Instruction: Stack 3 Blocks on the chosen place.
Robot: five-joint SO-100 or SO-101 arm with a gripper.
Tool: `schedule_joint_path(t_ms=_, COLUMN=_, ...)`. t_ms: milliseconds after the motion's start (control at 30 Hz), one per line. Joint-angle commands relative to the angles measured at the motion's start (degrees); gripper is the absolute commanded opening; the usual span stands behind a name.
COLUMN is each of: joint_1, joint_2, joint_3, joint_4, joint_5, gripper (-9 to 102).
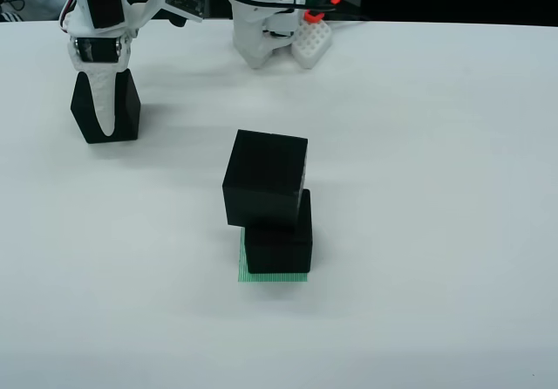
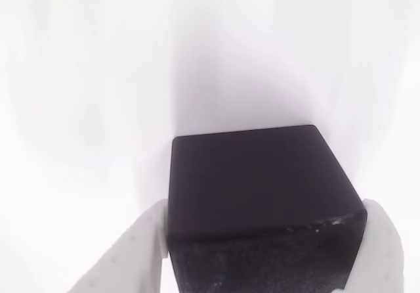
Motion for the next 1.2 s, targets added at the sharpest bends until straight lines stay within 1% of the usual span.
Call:
schedule_joint_path(t_ms=0, joint_1=-1.1, joint_2=0.4, joint_3=1.4, joint_4=-0.6, joint_5=1.3, gripper=24)
schedule_joint_path(t_ms=133, joint_1=-2.1, joint_2=2.8, joint_3=1.6, joint_4=0.6, joint_5=1.5, gripper=22)
schedule_joint_path(t_ms=300, joint_1=-4.6, joint_2=8.2, joint_3=-0.7, joint_4=5.5, joint_5=1.5, gripper=19)
schedule_joint_path(t_ms=400, joint_1=-7.6, joint_2=12.3, joint_3=-1.8, joint_4=9.3, joint_5=1.5, gripper=19)
schedule_joint_path(t_ms=567, joint_1=-14.1, joint_2=17.7, joint_3=-6.2, joint_4=18.0, joint_5=2.6, gripper=19)
schedule_joint_path(t_ms=733, joint_1=-20.0, joint_2=20.0, joint_3=-15.7, joint_4=22.9, joint_5=4.8, gripper=19)
schedule_joint_path(t_ms=933, joint_1=-26.4, joint_2=20.2, joint_3=-29.3, joint_4=23.1, joint_5=4.2, gripper=19)
schedule_joint_path(t_ms=1067, joint_1=-32.8, joint_2=20.0, joint_3=-36.9, joint_4=23.1, joint_5=4.0, gripper=19)
schedule_joint_path(t_ms=1167, joint_1=-38.1, joint_2=19.9, joint_3=-39.8, joint_4=23.1, joint_5=4.0, gripper=20)
